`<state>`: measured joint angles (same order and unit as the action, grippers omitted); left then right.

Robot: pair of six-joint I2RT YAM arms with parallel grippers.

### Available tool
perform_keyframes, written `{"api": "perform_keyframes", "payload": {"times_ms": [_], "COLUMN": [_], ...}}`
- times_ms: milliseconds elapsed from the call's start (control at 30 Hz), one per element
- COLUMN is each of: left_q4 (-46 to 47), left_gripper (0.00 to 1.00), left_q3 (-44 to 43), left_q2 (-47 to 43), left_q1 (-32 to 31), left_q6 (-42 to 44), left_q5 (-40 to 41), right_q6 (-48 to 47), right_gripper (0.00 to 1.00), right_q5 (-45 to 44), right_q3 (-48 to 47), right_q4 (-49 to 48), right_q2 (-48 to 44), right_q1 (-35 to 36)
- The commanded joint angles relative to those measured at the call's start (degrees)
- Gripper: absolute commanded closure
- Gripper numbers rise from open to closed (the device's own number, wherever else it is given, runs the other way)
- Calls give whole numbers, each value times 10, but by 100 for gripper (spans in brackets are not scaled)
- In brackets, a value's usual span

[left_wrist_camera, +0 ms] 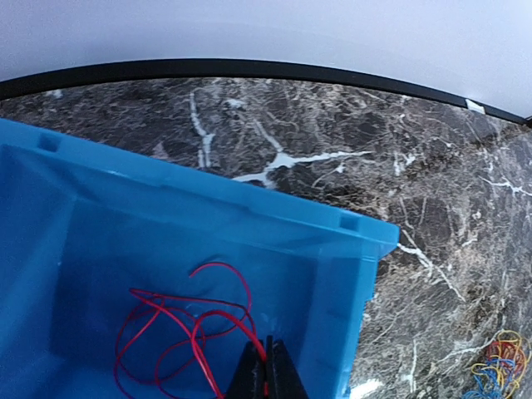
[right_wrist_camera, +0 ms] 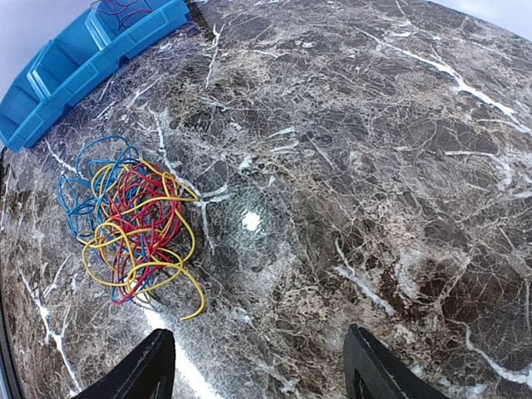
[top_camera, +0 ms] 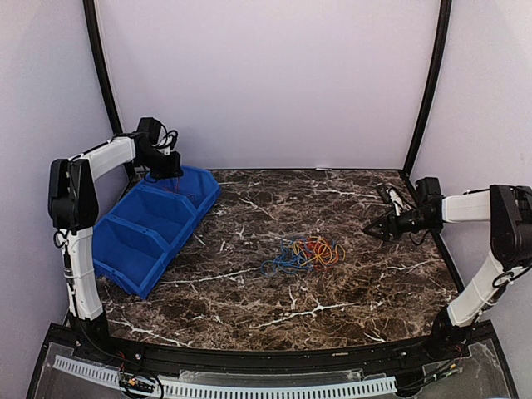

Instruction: Untangle the cables

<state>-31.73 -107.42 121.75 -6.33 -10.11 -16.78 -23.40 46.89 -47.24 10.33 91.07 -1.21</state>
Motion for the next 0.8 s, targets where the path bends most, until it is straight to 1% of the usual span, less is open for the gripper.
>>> {"api": "perform_keyframes", "payload": {"times_ms": [0,67,133,200,233,300,333,367,500,633,667,700,733,767], "left_q4": [-69,-78,-96,-114,-119,-136,-148,-152,-150,-128,-108,-95,-62,-27], "left_gripper": [100,100,96,84,74,64,62,57,52,51,51,51,51,51], "left_q3": [-27,-37,-57,-78,-85,-110,-126,-133,-136,-104,-79,-45,-25,18], "left_q2": [-8,-3,7,16,17,16,13,5,-45,-116,-132,-165,-182,-217], "left_q1": [4,5,5,5,5,4,4,3,3,-7,-18,-24,-43,-55], "left_q6": [15,12,7,-2,-6,-12,-14,-14,-14,-8,1,9,25,33], "left_q5": [100,105,118,139,148,159,178,184,205,210,203,191,183,173], "right_q6": [-5,-4,-4,-4,-5,-8,-9,-11,-19,-35,-38,-42,-45,-49], "right_gripper": [29,29,29,29,29,29,29,29,29,29,29,29,29,29], "right_q5": [6,7,7,7,6,3,0,-2,-9,-12,-9,-7,-3,1], "right_q3": [-17,-18,-17,-17,-17,-19,-21,-23,-30,-55,-61,-67,-71,-72], "right_q4": [0,2,3,3,3,7,11,14,36,83,98,113,125,135], "right_q2": [10,11,8,3,0,-6,-11,-16,-46,-80,-90,-99,-108,-118], "right_q1": [-1,-1,-1,-1,-1,-1,-1,-1,-1,-1,-1,0,0,1]}}
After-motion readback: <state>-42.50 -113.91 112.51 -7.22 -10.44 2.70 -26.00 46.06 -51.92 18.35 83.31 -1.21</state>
